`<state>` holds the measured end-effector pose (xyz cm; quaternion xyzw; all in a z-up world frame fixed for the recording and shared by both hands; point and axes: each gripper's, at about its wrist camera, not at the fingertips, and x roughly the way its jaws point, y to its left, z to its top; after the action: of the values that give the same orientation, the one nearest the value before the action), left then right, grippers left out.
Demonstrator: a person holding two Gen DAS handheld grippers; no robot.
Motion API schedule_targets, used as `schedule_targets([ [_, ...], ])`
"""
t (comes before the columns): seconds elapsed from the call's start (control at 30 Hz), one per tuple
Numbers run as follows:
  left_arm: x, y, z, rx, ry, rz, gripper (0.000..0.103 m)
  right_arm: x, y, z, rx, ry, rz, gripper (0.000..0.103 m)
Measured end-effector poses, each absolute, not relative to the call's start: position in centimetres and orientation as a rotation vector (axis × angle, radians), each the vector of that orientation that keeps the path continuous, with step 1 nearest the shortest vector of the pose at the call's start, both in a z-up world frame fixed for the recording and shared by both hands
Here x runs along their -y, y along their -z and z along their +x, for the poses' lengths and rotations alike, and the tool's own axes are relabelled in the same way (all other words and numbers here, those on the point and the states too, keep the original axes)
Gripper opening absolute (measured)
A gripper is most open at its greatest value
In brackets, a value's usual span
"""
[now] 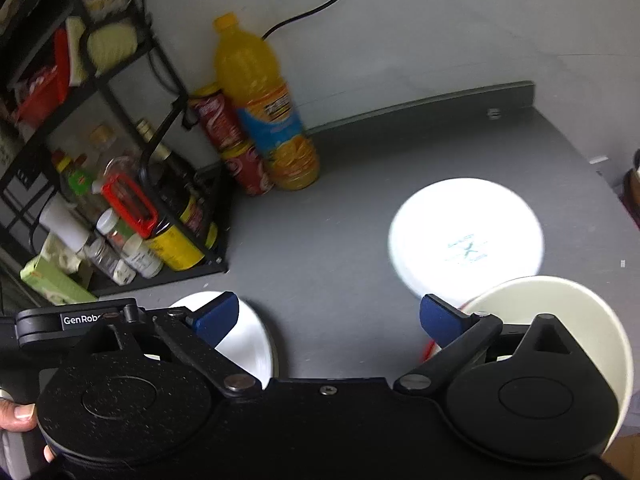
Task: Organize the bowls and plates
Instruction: 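Move both grippers toward the white plate printed 'BAKERY'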
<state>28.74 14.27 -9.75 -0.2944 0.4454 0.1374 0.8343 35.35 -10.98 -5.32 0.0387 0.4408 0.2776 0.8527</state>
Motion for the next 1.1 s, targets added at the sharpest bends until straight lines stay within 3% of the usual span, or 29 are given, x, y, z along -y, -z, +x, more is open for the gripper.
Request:
schedule_targets([
  [0.23,-11.4,8.8,31.2,-0.951,-0.224,-0.576,0.075,14.3,4.3,36.3,-0.906,-0.524,0.128,0.099],
  [0.8,-8.0,9.8,38.0,-1.003,-0.177,-0.599,0.075,19.5,4.8,43.3,-0.984,-0.455,0.188,0.098],
  [1.0,-7.2,11.6,40.7,-1.037,-0.17,-0.633,0.075,20.5,6.5,46.8,-1.053,-0.436,0.188,0.081],
  [1.1,-6.8,12.5,41.9,-1.043,-0.168,-0.65,0.075,20.7,7.7,48.6,-1.087,-0.441,0.172,0.067],
])
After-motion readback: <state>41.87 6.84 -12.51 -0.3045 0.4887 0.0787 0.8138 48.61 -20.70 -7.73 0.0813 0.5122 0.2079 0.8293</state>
